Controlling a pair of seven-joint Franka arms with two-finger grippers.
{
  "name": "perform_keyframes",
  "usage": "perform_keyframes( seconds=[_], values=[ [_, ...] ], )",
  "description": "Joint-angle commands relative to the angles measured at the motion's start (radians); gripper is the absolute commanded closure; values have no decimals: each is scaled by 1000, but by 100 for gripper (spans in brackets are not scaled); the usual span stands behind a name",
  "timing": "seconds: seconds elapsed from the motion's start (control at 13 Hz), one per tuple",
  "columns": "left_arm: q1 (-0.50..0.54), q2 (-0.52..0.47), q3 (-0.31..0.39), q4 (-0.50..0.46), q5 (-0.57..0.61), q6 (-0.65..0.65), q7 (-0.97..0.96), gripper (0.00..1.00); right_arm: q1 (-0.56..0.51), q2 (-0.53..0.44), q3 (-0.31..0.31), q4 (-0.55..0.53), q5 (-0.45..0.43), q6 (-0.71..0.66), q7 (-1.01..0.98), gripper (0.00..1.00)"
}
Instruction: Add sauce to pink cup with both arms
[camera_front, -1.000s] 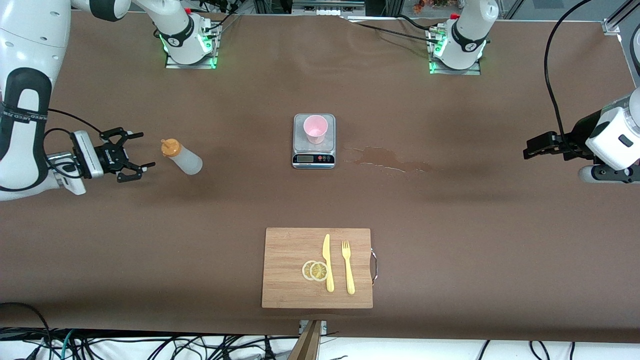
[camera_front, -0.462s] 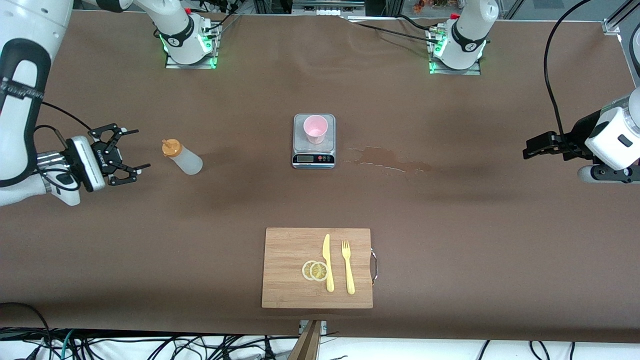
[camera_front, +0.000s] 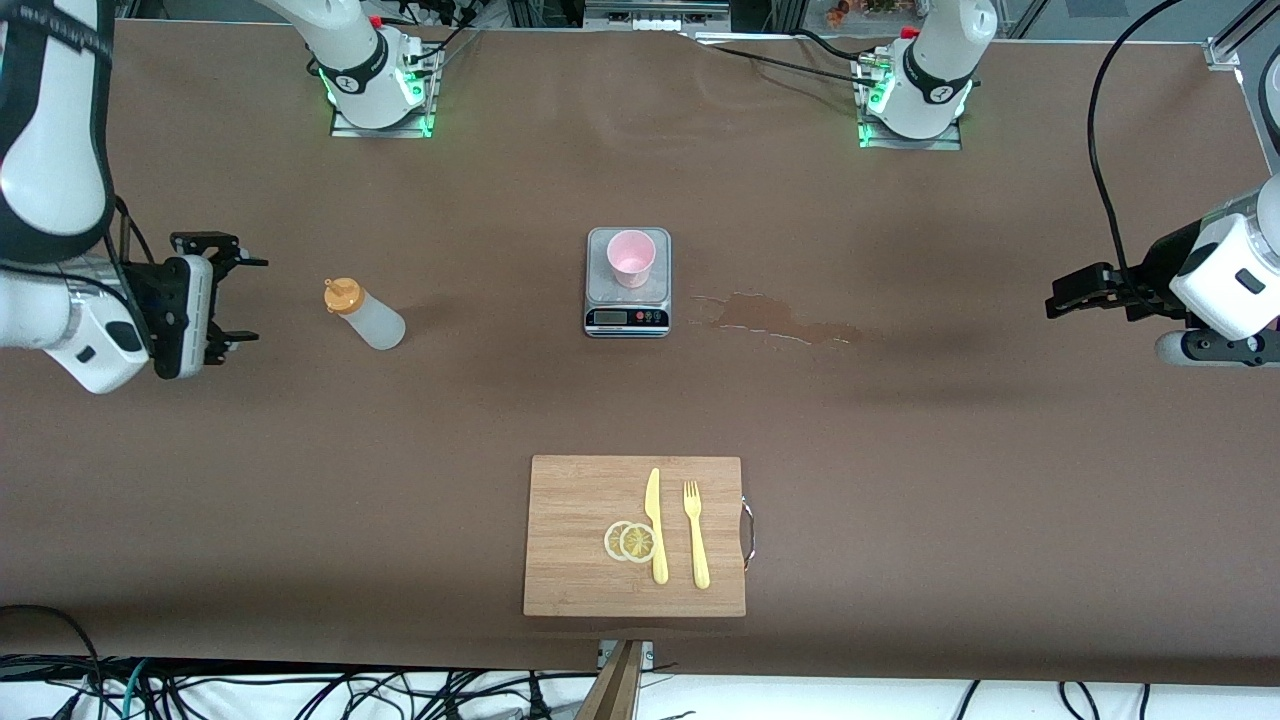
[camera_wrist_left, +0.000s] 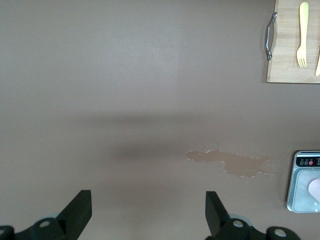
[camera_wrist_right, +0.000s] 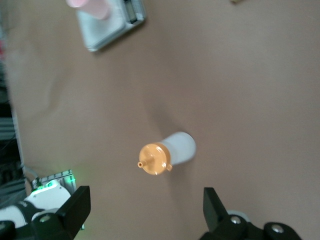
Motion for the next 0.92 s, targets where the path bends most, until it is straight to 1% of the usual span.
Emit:
perform_keyframes(
  seconds=[0.0,0.08,0.15,0.31,0.38,0.46,0.69,0.85],
  values=[
    [-9,15,2,35,18,-25,18,0,-100,-124,161,-121,-166,130,271,0],
    [-9,15,2,35,18,-25,18,0,-129,-160,191,-171,-208,170,386,0],
    [-9,15,2,35,18,-25,18,0,-152,-207,221,-232,-242,178,497,0],
    [-9,15,2,35,18,-25,18,0,-192,-317,273,-350,-326,285,738,0],
    [-9,16,2,35,18,-25,18,0,-222,-345,291,-375,-334,302,818,0],
    [-9,15,2,35,17,-25,18,0,-233,-356,307,-374,-333,291,866,0],
    [-9,16,2,35,17,-25,18,0,-240,-373,313,-371,-334,230,1010,0],
    [-9,16,3,35,17,-25,18,0,-240,-373,313,-362,-298,233,1138,0]
  ],
)
